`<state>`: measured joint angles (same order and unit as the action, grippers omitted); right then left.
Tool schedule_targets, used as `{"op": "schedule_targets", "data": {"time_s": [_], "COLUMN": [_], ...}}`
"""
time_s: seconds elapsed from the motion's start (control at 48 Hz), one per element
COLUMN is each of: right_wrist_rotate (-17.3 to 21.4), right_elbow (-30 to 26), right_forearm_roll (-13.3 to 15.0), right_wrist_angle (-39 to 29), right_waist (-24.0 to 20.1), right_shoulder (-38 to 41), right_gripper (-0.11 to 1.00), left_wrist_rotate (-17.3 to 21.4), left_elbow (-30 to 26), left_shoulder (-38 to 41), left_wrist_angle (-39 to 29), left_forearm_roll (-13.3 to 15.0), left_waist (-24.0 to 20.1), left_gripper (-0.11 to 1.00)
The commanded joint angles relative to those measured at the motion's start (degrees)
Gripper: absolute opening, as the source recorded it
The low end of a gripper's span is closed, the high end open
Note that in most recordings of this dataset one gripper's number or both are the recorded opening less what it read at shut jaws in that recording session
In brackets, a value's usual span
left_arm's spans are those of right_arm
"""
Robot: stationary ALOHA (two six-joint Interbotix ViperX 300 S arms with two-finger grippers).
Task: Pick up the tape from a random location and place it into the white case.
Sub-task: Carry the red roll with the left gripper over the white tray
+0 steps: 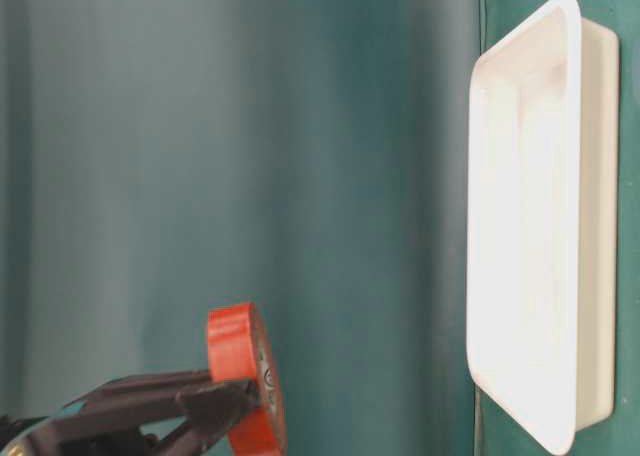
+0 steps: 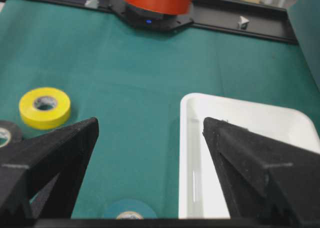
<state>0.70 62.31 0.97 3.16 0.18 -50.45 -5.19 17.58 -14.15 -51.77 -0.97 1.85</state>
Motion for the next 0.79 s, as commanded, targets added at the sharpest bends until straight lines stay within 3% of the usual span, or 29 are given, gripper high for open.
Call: {"op": "schedule_targets", "data": {"time_s": [0.0,0.459,0.646,0.771], "right_wrist_rotate": [-0.09,-0.09,-0.09,0.0], "right_elbow": [-1.58,-1.49,-1.49,-1.58], "right_forearm_roll": [0.09,0.35,0.35,0.35], "right_wrist_angle": [0.09,-0.44,-0.44,-0.53], "right_waist": [0.18,0.09,0.18,0.09], "right_shoulder": [0.26,0.26,0.26,0.26], "right_gripper": [0.9,0.9,0.9,0.9], "left_wrist_rotate": [0.09,3.08,4.13,4.22], "left_elbow": [-0.53,-0.53,-0.35,-0.26], "left_shoulder": [-0.44,-0.53,-0.44,-0.35], "left_wrist_angle": [0.44,0.79,0.79,0.88], "left_forearm_roll": [-0.18,-0.18,-0.18,-0.18], "left_waist": [-3.08,-20.3,-24.87,-25.66], "left_gripper": [0.24,0.24,0.24,0.24]}}
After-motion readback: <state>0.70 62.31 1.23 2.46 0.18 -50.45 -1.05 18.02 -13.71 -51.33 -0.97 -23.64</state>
